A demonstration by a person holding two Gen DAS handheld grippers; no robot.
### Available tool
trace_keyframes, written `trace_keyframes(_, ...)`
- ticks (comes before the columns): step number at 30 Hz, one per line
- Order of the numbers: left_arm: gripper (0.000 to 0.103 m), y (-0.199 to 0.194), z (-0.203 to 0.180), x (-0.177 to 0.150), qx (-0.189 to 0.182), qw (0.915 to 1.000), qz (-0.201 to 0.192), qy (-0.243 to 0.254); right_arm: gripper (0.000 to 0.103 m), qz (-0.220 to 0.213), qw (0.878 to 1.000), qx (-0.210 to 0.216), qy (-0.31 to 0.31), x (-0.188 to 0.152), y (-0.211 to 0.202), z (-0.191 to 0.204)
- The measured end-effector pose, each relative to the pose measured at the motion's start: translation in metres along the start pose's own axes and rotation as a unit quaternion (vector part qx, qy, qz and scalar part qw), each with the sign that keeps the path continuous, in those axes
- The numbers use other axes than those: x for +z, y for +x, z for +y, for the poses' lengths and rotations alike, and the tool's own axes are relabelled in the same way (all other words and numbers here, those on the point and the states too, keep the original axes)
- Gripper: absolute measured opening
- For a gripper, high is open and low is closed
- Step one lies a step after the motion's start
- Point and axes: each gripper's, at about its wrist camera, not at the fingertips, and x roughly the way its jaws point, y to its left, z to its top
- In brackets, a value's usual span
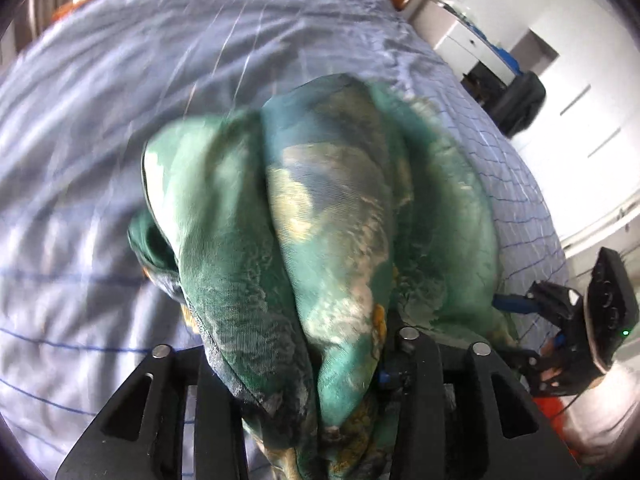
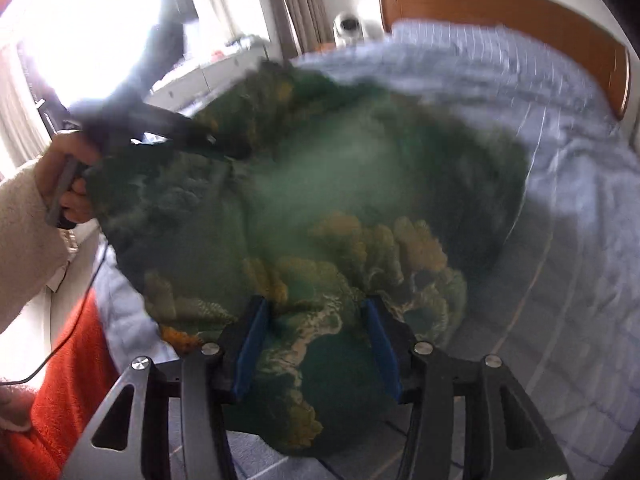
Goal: Fold large clothes
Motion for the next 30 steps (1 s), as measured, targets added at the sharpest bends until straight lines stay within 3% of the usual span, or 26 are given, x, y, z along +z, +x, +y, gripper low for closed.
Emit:
trace_keyframes(7,0.045,0.018,0.020,-0.008,-0.032,0.9991,-0.010,-0.027,0.051,0.027,0.999,-0.019,0.009,0.011,0.002,0.003)
trace_keyframes(9,0.045,0.018,0.023,-0.009,-0.037,0.9988,-0.011,-0.031,0.051,0.032,0.999,-0.019,0.009,0.035,-0.011,0.006)
trace_keyframes(12,0.045,0.019,0.028,-0.010,-0.047,0.9981,-0.013,-0.037,0.051,-0.005,0.999,-0.020,0.025,0.083,-0.028,0.007)
trace_keyframes(17,0.045,0.017,0.030,-0.013,-0.046,0.9982,-0.016,-0.035,0.051,-0.025,0.996,-0.030,0.077,0.147,0.014,-0.020)
trace_keyframes(22,0.046,0.019,0.031,-0.015,-0.043,0.9983,-0.016,-0.036,0.051,0.046,0.993,-0.068,0.082,0.138,0.100,-0.031)
trace_keyframes(26,0.046,0.024,0.030,-0.016,-0.035,0.9987,-0.015,-0.035,0.051,0.036,0.993,-0.100,0.055,0.128,0.115,-0.027)
trace_keyframes(30,0.046,0.024,0.031,-0.016,-0.041,0.9982,-0.016,-0.042,0.051,0.027,0.993,-0.094,0.061,0.127,0.113,-0.033)
